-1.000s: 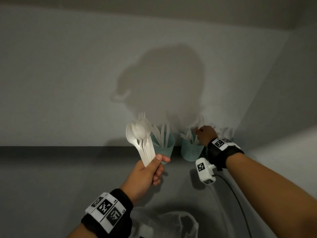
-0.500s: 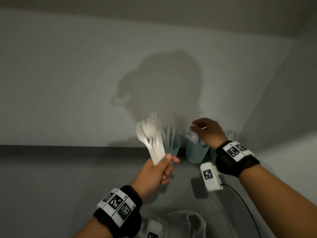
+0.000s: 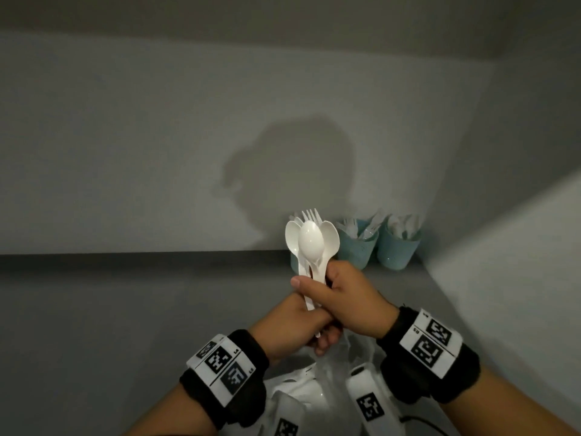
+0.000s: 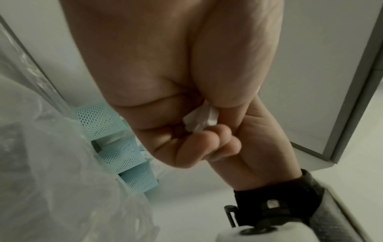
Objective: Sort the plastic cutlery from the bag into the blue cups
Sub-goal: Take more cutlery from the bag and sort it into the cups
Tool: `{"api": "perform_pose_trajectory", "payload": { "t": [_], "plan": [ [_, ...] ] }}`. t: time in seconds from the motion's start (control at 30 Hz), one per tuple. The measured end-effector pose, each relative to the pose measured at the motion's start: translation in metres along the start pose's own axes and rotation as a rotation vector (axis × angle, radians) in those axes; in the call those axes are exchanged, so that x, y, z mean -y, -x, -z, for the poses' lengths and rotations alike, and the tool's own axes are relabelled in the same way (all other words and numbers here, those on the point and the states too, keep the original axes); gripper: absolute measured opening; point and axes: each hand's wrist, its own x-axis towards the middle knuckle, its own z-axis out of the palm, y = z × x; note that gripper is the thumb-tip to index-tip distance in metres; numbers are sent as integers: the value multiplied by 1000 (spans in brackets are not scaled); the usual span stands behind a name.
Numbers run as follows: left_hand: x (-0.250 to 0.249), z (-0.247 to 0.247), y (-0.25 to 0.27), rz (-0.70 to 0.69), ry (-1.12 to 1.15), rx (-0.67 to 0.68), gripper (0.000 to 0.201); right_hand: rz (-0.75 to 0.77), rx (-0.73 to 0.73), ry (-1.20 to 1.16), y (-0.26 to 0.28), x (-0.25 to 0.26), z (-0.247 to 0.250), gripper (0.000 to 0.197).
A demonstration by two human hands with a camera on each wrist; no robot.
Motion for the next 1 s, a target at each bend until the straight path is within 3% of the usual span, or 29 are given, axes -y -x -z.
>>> {"api": "perform_pose_trajectory", "payload": {
  "t": [0.17, 0.3, 0.37, 0.43, 0.5, 0.6, 0.7, 0.8, 0.87, 1.0],
  "plan": [
    [1, 7, 13, -35, -73, 38, 13, 54, -115, 75, 11, -7, -13, 32],
    [3, 25, 20, -71, -169, -33, 36, 52, -188, 145, 14, -13, -15, 39],
    [-1, 28, 19, -109, -59, -116, 45, 43, -186, 199, 15, -14, -12, 42],
    [-7, 23, 17, -122, 65, -140, 45, 55, -167, 225, 16, -15, -12, 28],
    [-11, 15, 15, -133, 77, -210, 43, 55, -161, 226, 16, -14, -13, 14],
    [-10, 8, 9, -179, 109, -325, 31, 65, -213, 267, 18, -11, -14, 21],
    [-9, 10, 7, -186, 171, -346, 17, 124, -260, 293, 21, -9, -14, 7],
    [-7, 11, 8, -213, 174, -349, 15, 142, -263, 257, 23, -11, -12, 6],
    [-6, 10, 9, -223, 180, -356, 18, 159, -238, 217, 23, -9, -9, 3],
    [-3, 12, 5, -234, 243, -411, 6, 204, -117, 130, 23, -12, -8, 10]
  ]
}}
